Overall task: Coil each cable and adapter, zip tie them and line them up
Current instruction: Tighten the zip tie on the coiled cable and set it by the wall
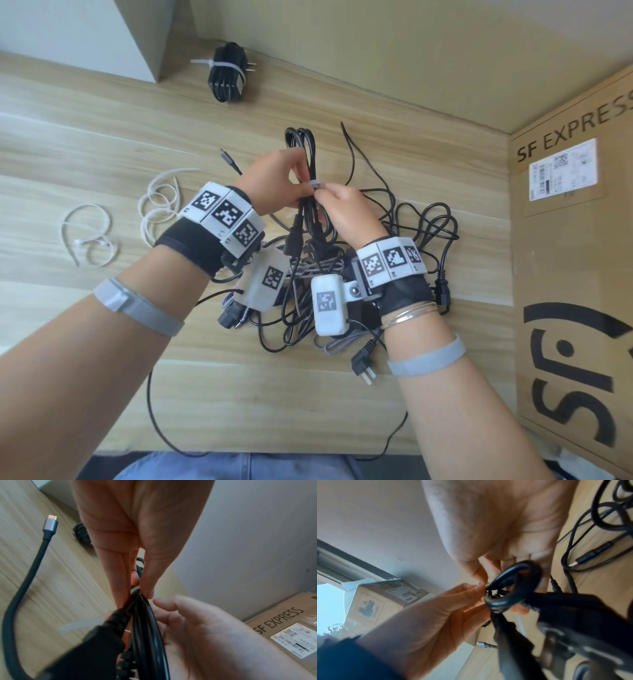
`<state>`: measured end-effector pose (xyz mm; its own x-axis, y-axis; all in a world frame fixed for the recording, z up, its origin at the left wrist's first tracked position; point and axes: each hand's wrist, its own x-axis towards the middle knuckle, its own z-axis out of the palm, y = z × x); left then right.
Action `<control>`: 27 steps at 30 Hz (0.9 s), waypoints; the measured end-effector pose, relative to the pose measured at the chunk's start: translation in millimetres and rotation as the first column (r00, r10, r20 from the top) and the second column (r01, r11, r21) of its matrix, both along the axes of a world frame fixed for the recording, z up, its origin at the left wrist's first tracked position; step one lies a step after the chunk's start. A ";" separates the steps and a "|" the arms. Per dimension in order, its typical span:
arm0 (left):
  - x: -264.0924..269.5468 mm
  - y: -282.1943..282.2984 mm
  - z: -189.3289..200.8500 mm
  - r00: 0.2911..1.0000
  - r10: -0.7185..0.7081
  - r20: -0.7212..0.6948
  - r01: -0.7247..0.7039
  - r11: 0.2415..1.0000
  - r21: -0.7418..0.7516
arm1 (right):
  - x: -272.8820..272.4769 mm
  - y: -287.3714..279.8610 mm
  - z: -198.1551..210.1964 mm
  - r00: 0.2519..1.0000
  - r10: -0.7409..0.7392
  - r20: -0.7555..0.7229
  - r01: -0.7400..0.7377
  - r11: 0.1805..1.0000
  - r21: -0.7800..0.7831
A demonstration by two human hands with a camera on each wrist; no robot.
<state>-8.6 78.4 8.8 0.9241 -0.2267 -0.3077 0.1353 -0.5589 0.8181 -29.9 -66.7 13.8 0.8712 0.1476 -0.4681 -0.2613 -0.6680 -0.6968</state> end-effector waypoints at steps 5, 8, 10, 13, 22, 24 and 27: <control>-4.2 3.6 -3.7 0.997 -0.065 -0.032 0.061 0.992 -0.111 | -4.3 -1.2 -4.1 0.996 -0.048 -0.079 0.058 0.991 0.120; -7.1 7.3 -10.4 0.999 -0.050 0.011 0.051 0.984 -0.171 | -5.9 -5.2 -8.5 0.977 -0.169 -0.132 0.192 0.963 0.189; -9.1 9.4 -17.3 0.996 -0.067 0.057 0.073 0.991 -0.109 | -6.1 -8.0 -12.7 0.950 -0.271 -0.154 0.300 0.929 0.217; -12.5 9.3 -29.0 0.979 -0.199 0.040 0.202 0.977 -0.071 | -6.5 -9.6 -11.8 0.904 -0.367 -0.220 0.423 0.846 0.324; -11.3 9.1 -31.3 0.963 -0.251 -0.097 0.192 0.892 -0.410 | -7.8 -12.1 -14.7 0.851 -0.400 -0.340 0.518 0.744 0.422; -10.1 9.1 -32.4 0.969 -0.217 -0.117 0.138 0.872 -0.470 | -8.3 -12.1 -16.8 0.847 -0.408 -0.341 0.526 0.741 0.418; -9.5 6.8 -34.5 0.970 -0.191 -0.150 0.089 0.853 -0.515 | -9.8 -11.0 -19.8 0.843 -0.410 -0.349 0.531 0.738 0.416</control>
